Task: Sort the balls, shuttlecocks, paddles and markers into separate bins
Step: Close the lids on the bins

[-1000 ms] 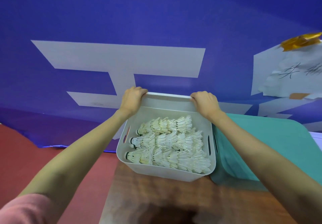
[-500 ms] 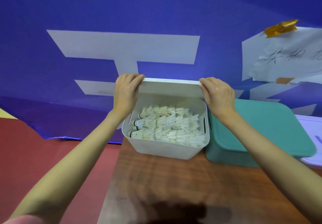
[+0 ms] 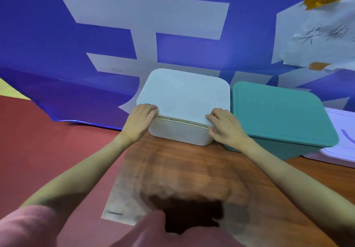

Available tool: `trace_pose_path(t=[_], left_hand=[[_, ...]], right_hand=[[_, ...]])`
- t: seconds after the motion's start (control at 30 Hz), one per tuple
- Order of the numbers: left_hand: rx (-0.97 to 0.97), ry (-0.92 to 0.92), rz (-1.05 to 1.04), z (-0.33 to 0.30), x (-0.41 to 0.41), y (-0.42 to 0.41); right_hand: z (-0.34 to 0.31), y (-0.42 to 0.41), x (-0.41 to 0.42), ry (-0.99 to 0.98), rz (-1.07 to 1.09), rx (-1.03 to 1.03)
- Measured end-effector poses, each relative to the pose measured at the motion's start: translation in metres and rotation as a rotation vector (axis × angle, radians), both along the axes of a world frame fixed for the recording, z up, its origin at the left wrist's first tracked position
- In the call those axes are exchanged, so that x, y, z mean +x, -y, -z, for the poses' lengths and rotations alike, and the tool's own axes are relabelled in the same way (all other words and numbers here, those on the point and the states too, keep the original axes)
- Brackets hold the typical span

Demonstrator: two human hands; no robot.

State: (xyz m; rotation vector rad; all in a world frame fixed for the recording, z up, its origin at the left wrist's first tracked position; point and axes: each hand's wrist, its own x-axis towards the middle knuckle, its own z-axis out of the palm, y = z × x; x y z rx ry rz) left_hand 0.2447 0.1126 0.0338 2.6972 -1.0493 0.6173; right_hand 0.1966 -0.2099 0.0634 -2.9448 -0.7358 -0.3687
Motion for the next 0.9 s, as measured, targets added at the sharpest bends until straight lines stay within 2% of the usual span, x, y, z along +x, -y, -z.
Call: trace_pose_path(t=[0.3,0.43,0.5,0.57,0.67,0.73,0.8,0.9], left_hand=[[0.006,0.02,0.006,0.015,-0.004,-0.007],[-0.038,-0.017,0.014,0.013,-0.003,-0.008],[-0.105,-0.089,-0.061,0.011,-0.004,-0.009],[-0.275,-0.22,-0.248,0.008,-0.005,-0.006],[-0.649,-0.358,-0.547,0.002,0.0,0.003],[-0.86,-0.52,-0.708,-0.005,0.008,0.007],[-1.016,-0.669,-0.77,-0.007,0.014,0.008],[-1.153,-0.753,-0.811,-0.004,0.02,0.004]], right_hand=[[0.003,0.008,0.007,-0.098,-0.083,0.036],[0.009,0.011,0.02,-0.26,-0.098,-0.066],[0.012,0.009,0.022,-0.303,-0.098,-0.107],[0.014,0.008,0.022,-0.3,-0.089,-0.115],[0.015,0.006,0.023,-0.28,-0.078,-0.111],[0.016,0.006,0.025,-0.275,-0.076,-0.102],[0.016,0.006,0.027,-0.278,-0.076,-0.088],[0.017,0.006,0.028,-0.27,-0.075,-0.086]])
